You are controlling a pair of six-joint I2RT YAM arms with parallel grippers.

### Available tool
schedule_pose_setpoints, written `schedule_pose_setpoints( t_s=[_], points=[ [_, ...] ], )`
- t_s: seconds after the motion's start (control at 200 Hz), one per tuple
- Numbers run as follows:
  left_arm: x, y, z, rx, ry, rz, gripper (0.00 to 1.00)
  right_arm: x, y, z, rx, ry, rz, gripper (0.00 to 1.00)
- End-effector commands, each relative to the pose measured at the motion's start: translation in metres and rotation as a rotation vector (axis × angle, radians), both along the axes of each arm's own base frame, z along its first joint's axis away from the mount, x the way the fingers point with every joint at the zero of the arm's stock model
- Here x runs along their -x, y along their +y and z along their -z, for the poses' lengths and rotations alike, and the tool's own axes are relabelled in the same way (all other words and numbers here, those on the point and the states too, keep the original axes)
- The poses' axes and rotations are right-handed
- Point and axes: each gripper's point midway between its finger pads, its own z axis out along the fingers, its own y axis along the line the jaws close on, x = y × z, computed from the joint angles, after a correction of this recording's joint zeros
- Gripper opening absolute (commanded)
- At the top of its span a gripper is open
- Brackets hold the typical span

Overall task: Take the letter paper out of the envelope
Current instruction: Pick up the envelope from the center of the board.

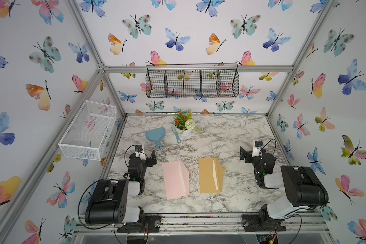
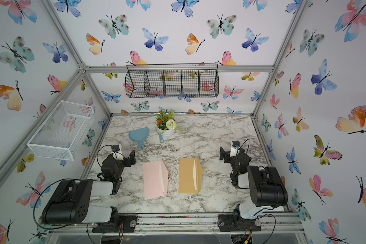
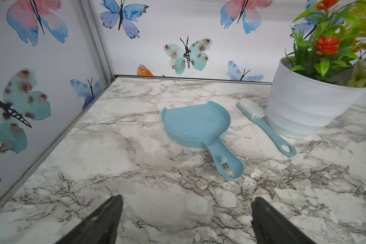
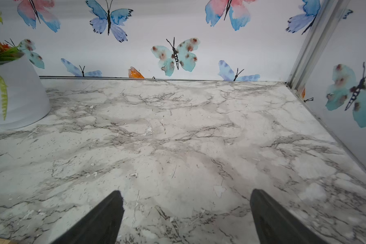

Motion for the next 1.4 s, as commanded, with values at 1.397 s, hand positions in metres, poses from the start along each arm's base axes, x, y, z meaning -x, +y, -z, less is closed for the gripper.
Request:
schedule_pose_setpoints(
  t_s=[1.397],
  points=[
    [0.017,-0.072,-0.081,0.161,-0.007,0.065,0.99,0.046,0.013,-0.096,-0.158,-0.189,0.0,0.97]
  ],
)
